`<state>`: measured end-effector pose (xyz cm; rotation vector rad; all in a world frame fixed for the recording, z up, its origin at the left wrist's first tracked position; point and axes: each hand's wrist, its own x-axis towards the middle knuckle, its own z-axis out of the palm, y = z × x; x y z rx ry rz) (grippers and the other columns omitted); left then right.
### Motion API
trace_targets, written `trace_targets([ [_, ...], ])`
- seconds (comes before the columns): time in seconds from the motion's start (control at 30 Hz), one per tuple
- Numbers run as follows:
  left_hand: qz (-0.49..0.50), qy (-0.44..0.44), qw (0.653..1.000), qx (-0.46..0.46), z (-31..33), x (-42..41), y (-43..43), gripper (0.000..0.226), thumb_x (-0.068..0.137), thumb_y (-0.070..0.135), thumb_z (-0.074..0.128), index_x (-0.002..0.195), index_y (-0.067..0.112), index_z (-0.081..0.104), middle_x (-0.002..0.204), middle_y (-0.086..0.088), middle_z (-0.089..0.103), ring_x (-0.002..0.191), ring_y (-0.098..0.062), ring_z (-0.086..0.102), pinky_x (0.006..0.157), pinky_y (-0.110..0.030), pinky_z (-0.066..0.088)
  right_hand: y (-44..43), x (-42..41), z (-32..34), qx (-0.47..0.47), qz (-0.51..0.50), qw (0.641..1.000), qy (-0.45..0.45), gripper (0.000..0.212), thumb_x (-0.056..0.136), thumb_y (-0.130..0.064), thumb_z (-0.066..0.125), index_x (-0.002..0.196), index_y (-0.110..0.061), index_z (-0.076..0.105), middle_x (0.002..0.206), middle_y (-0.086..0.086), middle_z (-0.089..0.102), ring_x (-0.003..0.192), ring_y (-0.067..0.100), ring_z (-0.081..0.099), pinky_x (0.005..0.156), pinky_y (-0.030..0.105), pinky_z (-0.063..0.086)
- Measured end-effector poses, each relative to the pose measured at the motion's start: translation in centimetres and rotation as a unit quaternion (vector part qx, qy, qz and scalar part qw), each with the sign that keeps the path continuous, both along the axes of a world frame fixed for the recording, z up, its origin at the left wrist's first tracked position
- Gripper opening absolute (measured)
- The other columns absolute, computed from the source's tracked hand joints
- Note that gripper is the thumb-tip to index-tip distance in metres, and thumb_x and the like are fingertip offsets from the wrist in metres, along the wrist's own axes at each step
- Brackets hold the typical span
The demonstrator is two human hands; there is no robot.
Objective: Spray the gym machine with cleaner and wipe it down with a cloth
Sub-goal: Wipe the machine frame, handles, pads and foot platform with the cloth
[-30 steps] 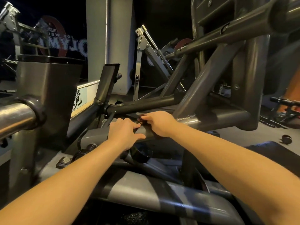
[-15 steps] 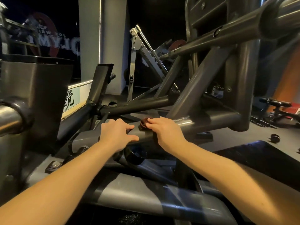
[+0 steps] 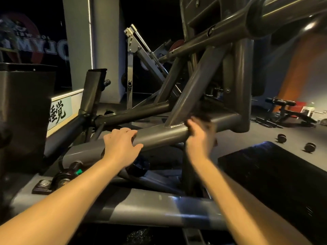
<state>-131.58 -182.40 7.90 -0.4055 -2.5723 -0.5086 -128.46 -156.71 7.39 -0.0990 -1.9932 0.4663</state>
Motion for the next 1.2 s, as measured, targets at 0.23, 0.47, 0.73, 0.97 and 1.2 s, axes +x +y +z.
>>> trace_targets([
  [0.23, -0.035, -0.019, 0.995, 0.090, 0.5, 0.2, 2.2, 0.038, 0.092, 0.047, 0.073, 0.125, 0.029, 0.069, 0.130, 0.003, 0.063, 0.124, -0.025, 0.052, 0.102, -0.048, 0.038, -0.1, 2.5, -1.4, 0.004, 0.052, 0.999, -0.004, 0.043, 0.094, -0.007, 0.068, 0.134, -0.023, 0.063, 0.147, 0.002, 0.042, 0.136, 0.012, 0.041, 0.108, 0.024, 0.038],
  [0.47, -0.046, -0.028, 0.996, 0.067, 0.9, -0.3, 1.9, 0.029, 0.096, 0.041, 0.070, 0.123, 0.031, 0.070, 0.130, 0.005, 0.062, 0.125, -0.025, 0.052, 0.099, -0.044, 0.037, -0.7, 2.0, -1.2, -0.266, -0.021, 0.963, 0.039, 0.018, 0.094, -0.007, 0.065, 0.105, -0.015, 0.054, 0.123, 0.003, 0.047, 0.113, 0.021, 0.054, 0.086, 0.016, 0.043],
  [0.73, -0.052, -0.054, 0.994, 0.076, 1.1, -1.4, 1.2, 0.028, 0.092, 0.039, 0.075, 0.120, 0.037, 0.071, 0.131, 0.007, 0.063, 0.129, -0.024, 0.053, 0.104, -0.046, 0.037, -14.5, 0.7, -5.9, -0.437, 0.162, 0.883, -0.053, 0.027, 0.088, -0.007, 0.076, 0.088, -0.017, 0.051, 0.106, -0.004, 0.044, 0.089, 0.005, 0.053, 0.082, 0.018, 0.046],
  [0.97, -0.051, -0.048, 0.994, 0.082, 0.8, -1.1, 1.4, 0.026, 0.095, 0.037, 0.073, 0.120, 0.033, 0.071, 0.130, 0.005, 0.062, 0.127, -0.025, 0.052, 0.102, -0.046, 0.037, -5.2, 1.2, -2.7, -0.405, 0.101, 0.909, 0.004, 0.033, 0.076, -0.010, 0.087, 0.079, -0.023, 0.056, 0.103, 0.009, 0.058, 0.084, 0.016, 0.059, 0.075, 0.022, 0.046],
  [1.2, -0.047, -0.033, 0.993, 0.108, 0.3, -0.6, 1.8, 0.025, 0.095, 0.033, 0.072, 0.120, 0.030, 0.071, 0.129, 0.003, 0.062, 0.127, -0.025, 0.051, 0.102, -0.045, 0.037, 1.7, 2.0, 1.2, -0.265, 0.011, 0.963, 0.053, 0.029, 0.095, -0.015, 0.069, 0.123, -0.015, 0.070, 0.133, 0.010, 0.054, 0.118, 0.010, 0.054, 0.097, 0.005, 0.033],
])
